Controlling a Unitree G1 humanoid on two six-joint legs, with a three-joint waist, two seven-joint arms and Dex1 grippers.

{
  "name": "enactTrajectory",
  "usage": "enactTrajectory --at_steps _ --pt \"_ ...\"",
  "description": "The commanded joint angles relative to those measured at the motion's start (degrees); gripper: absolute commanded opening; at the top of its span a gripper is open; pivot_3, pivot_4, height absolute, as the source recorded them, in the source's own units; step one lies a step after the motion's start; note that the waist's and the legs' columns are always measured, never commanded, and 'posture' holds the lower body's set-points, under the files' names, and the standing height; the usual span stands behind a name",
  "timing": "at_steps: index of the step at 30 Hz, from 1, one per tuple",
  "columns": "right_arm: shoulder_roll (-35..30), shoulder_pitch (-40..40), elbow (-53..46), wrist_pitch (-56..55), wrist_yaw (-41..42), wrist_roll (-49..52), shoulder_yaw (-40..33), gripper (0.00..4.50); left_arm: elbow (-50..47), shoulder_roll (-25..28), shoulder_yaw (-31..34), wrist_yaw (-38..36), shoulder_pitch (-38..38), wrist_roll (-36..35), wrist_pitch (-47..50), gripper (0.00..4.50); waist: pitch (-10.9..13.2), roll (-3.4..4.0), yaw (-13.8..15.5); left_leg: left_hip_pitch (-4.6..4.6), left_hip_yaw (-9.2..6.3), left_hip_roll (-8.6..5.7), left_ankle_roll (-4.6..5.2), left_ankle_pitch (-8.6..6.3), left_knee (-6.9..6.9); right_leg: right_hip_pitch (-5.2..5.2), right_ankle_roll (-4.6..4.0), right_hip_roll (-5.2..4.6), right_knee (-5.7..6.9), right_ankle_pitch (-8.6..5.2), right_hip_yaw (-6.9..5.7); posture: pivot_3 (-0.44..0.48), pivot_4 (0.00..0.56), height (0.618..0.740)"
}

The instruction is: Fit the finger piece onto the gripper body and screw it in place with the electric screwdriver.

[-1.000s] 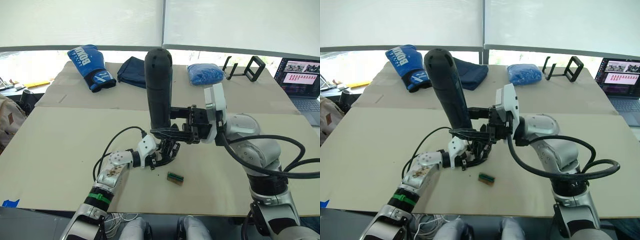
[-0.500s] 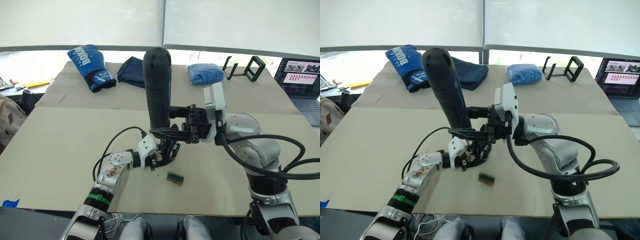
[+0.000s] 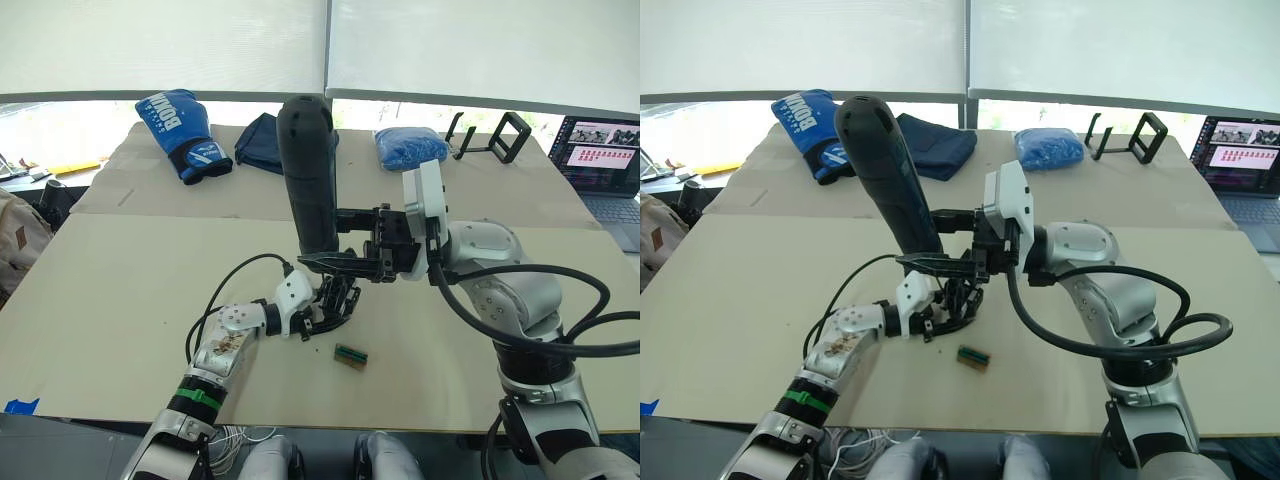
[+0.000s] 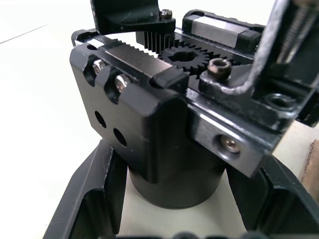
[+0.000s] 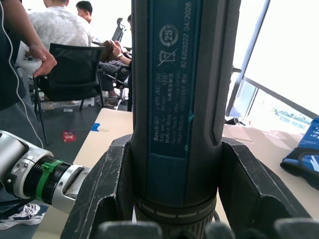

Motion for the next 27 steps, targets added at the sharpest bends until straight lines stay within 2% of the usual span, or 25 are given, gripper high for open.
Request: enactTrajectory --at_steps 1,27 --pt "0.04 -2.46 -2.44 0.04 -0.15 1.73 -0.99 1.94 0.57 0.02 -1.65 -0.64 1.52 0.29 1.18 2.32 0.00 0.00 0.00 0.00 0.00 0.00 0.00 0.00 0.00 0.00 0.00 0.00 0.00 0.00 0.00 0.000 0.150 0.740" --pt "0.91 -1.86 -3.80 1.86 -1.63 3.70 -1.13 1.94 0.71 0.20 -1.57 -0.88 1.43 0.20 1.26 2.32 0.00 0.00 0.00 0.00 -0.01 0.00 0.00 0.00 0.00 0.00 0.00 -0.01 0.00 0.00 0.00 0.000 0.150 0.740"
